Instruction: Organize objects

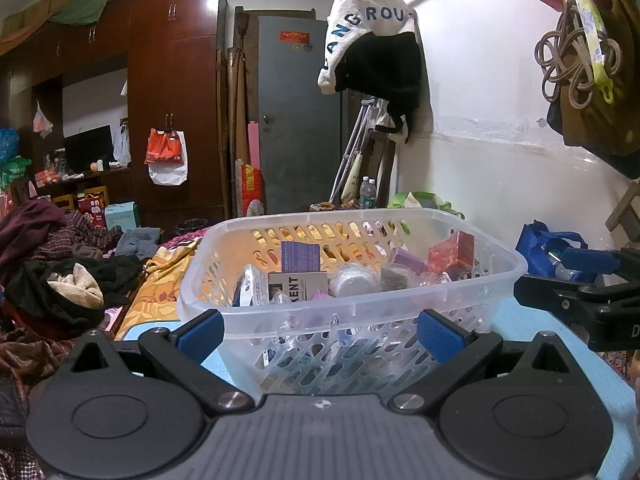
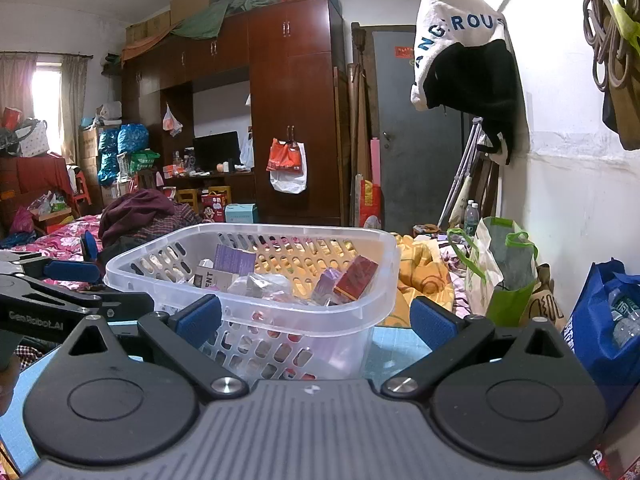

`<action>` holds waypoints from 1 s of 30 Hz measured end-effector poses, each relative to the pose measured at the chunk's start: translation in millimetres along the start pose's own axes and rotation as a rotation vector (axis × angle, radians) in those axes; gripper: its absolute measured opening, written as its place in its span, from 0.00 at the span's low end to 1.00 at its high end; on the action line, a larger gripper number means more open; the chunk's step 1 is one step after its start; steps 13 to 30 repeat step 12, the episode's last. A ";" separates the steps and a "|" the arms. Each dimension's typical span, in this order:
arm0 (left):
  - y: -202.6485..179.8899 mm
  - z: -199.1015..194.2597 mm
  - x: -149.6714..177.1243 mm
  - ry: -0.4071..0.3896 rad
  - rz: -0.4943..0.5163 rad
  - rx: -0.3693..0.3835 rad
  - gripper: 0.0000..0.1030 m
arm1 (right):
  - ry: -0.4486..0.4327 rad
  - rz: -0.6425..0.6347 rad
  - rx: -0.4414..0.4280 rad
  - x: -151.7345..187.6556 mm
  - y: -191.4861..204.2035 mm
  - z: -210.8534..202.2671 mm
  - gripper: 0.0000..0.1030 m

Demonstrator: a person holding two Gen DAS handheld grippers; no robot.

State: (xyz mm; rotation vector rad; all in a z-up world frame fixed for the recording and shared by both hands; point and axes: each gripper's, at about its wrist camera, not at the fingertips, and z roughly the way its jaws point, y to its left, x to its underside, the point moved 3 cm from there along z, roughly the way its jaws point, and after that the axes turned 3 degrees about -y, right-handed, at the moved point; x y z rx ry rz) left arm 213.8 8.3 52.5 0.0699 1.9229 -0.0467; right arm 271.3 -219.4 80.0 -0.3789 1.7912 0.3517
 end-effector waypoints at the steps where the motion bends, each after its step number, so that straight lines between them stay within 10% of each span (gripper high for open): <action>1: 0.1 0.1 -0.4 0.001 0.000 -0.002 1.00 | 0.000 -0.001 0.001 0.0 -0.6 0.1 1.00; 30: -4.0 -0.5 -8.7 -0.009 -0.004 -0.001 1.00 | 0.005 -0.006 0.004 -1.9 -5.2 -0.8 1.00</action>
